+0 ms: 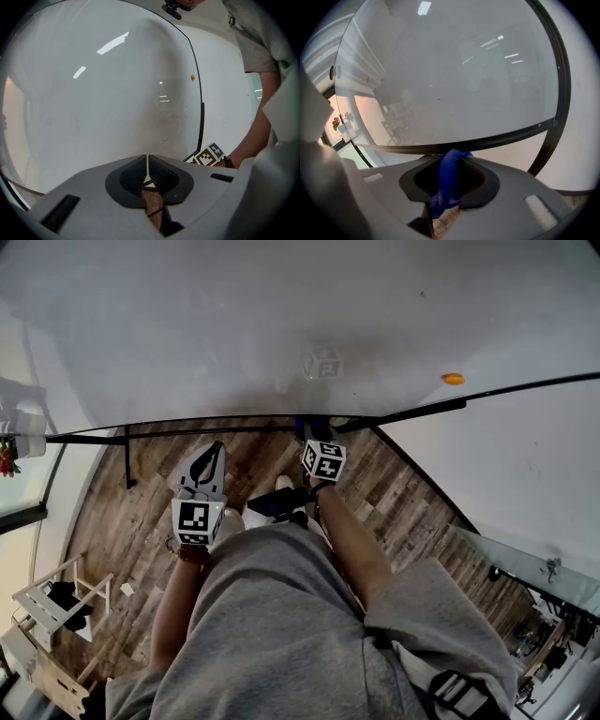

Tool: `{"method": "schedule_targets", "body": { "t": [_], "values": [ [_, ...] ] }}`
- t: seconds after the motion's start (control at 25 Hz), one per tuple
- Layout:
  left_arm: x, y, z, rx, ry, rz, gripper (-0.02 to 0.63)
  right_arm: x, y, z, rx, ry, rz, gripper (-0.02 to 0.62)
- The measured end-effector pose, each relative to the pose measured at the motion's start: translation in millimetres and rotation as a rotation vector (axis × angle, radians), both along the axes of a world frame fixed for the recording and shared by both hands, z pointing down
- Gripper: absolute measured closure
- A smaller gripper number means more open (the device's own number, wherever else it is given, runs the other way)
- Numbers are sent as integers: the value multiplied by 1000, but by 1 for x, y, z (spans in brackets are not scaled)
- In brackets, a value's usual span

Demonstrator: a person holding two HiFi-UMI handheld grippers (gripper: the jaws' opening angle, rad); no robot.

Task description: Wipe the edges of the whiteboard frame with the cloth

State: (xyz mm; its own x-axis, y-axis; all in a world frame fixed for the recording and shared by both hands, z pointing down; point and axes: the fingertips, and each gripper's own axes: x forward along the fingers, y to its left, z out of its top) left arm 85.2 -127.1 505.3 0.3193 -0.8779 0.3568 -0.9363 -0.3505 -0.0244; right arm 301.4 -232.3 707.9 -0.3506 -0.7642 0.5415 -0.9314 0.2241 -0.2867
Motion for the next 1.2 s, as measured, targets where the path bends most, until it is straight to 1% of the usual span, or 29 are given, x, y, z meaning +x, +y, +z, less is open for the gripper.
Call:
{"method": "schedule_targets", "body": {
  "t": [0.36,0.48,0.68,0.88,1.2],
  "values": [
    [-24,2,-3,-5,-9,5,584,-17,2,-1,-2,1,12,486],
    [-30,5,-3,-20,-10,15,584,-23,4,-1,-4,4,21,486],
    [-41,6,0,-21,-5,33,584,-35,5,-1,-11,15,18,486],
    [-41,8,1,-30,24,52,584,-35,6,0,-20,54,3,486],
    [-35,13,11,-52,36,94,584,-36,5,0,-21,42,50,486]
  ]
}}
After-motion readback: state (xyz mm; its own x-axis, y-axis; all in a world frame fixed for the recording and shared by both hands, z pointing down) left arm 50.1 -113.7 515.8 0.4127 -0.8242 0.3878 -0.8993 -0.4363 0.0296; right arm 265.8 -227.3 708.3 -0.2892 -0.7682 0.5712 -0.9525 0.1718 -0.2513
